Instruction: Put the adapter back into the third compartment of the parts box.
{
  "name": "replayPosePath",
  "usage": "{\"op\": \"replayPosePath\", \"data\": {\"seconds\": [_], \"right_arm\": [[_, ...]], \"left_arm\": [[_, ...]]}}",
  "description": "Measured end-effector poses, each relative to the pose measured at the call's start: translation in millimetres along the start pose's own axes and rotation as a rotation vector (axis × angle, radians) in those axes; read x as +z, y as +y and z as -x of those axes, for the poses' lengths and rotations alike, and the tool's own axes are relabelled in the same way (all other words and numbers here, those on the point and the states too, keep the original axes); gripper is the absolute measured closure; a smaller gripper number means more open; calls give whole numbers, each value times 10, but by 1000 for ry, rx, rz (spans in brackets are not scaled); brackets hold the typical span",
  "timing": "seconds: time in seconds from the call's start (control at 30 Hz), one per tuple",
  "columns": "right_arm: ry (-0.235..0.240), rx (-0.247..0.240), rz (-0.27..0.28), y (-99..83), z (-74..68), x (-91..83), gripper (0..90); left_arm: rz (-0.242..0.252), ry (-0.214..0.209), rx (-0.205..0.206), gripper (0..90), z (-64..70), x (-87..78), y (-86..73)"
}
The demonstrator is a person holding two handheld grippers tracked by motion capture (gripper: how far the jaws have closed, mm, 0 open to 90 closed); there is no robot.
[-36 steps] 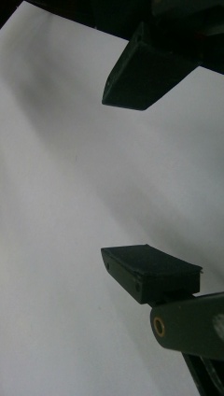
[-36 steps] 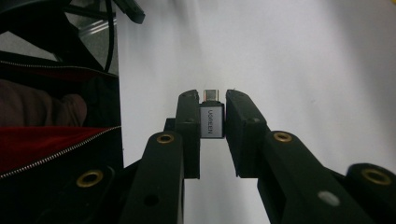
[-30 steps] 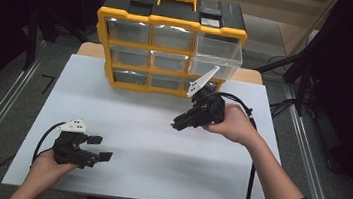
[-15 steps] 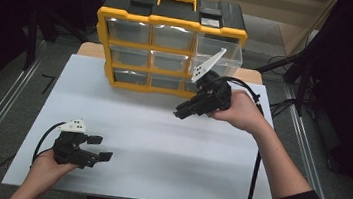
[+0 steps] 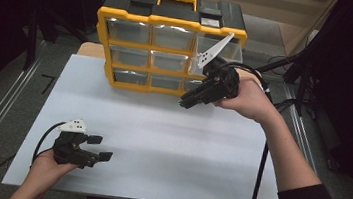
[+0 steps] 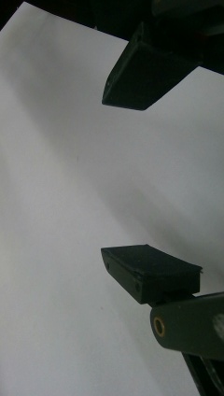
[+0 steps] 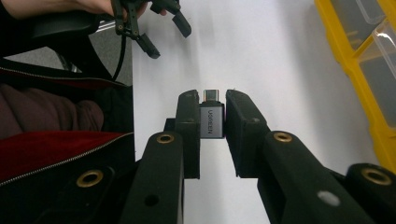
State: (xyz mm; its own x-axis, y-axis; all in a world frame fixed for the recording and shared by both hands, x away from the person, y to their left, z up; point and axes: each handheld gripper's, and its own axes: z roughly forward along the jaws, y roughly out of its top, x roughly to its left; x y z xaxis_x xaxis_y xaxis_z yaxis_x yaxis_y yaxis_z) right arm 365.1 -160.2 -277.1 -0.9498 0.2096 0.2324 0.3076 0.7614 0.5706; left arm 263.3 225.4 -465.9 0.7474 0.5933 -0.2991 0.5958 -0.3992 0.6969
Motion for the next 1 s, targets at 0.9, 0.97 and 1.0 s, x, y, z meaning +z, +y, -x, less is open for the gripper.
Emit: {"op": "replayPosePath", "data": {"seconds": [0.9,0.97,1.0], "right_arm": [[-52,4,6,241,122,-484,733],[-53,16,6,240,142,-535,733],[-67,27,9,240,162,-598,734]], "left_arm": [[-2,-7,-1,238,3,4,-2],[-2,-10,2,238,3,6,-3],[-4,-10,4,239,2,7,-3]]}}
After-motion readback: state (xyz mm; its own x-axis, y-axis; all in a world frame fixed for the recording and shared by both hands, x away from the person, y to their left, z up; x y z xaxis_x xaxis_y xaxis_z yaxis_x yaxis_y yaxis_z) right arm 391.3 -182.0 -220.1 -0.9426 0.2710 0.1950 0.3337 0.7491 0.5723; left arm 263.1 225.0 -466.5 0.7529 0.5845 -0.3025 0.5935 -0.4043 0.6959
